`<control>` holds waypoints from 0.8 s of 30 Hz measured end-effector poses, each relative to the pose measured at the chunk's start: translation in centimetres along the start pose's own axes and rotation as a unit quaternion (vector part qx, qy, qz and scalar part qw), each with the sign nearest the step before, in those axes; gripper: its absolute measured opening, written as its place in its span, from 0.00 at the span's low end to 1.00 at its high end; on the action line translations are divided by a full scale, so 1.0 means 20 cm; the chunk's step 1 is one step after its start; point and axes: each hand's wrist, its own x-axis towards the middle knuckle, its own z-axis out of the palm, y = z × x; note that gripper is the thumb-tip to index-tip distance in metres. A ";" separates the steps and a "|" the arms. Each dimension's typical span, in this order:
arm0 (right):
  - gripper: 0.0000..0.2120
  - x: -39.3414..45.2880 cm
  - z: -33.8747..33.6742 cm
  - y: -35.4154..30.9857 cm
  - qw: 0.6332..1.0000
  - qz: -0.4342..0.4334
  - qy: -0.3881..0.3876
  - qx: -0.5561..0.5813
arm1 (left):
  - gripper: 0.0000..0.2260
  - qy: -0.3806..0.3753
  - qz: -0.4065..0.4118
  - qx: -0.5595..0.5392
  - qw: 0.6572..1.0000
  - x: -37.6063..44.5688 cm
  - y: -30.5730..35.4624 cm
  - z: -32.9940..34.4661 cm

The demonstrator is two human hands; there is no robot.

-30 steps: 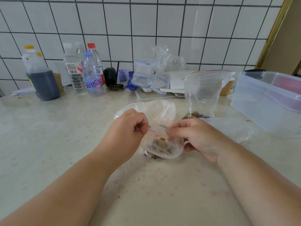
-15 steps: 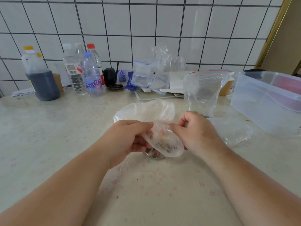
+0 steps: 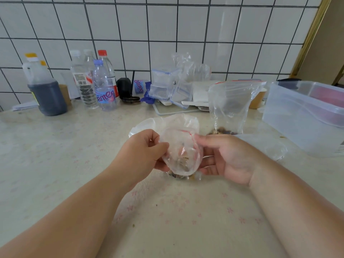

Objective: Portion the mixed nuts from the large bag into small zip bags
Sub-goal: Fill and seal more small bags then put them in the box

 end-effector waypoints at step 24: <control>0.03 0.02 0.09 0.03 0.990 -0.028 0.136 0.021 | 0.09 0.010 -0.007 -0.001 1.000 0.00 0.01 0.02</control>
